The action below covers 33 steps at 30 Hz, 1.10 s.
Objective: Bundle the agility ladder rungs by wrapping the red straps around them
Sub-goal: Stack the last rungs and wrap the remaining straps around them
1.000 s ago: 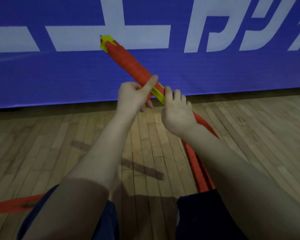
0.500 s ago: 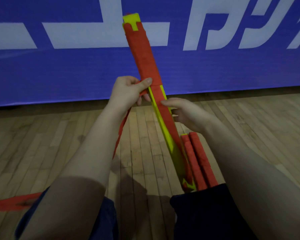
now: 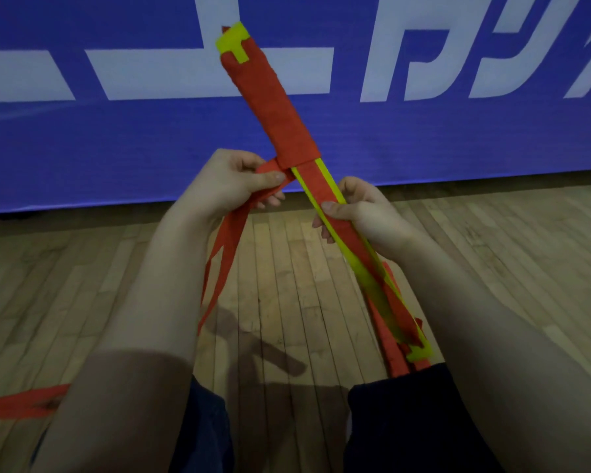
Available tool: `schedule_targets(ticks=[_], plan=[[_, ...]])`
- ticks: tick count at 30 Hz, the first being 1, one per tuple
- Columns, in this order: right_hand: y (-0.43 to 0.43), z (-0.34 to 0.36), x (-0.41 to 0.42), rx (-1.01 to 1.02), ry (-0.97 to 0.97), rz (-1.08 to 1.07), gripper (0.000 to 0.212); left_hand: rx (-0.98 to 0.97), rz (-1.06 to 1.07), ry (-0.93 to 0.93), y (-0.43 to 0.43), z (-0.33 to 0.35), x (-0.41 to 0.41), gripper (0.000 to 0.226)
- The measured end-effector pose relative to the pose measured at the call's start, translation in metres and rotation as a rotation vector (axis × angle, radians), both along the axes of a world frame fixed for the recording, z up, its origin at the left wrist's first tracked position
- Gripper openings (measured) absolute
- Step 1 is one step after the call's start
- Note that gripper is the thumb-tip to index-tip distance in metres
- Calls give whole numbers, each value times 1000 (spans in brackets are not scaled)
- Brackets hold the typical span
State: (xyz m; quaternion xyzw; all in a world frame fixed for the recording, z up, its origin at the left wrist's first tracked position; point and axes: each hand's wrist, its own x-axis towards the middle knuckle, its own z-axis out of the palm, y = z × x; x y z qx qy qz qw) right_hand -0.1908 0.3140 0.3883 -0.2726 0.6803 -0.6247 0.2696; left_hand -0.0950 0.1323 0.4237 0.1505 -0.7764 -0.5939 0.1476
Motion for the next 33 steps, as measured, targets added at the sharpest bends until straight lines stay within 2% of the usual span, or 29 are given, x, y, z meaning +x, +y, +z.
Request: schedule_targets(ticks=[4,8,11,13,17,21,27,31,33], plan=[[0,-2,-4,13,17,-118,29,-16,57,-22,3,-3,-3,13],[-3,-4,-9,55,42,-228,30,-31,93,-10,6,-3,-6,20],[-5,-11,-11,161,265,-300,10,-31,77,-16,13,-3,-8,20],[-6,-14,-10,226,400,-327,13,20,18,-36,20,-3,-10,18],[-11,-15,-6,342,586,-324,15,286,-72,-111,27,-5,-13,14],[-14,-15,-4,500,683,-302,16,267,-102,-133,30,-7,-15,18],[-20,-16,3,715,945,-268,33,236,36,-116,35,-11,-20,24],[-23,-19,4,734,970,-241,50,190,121,-120,41,-7,-18,23],[-25,-21,5,734,986,-241,55,240,187,-123,42,-4,-21,17]])
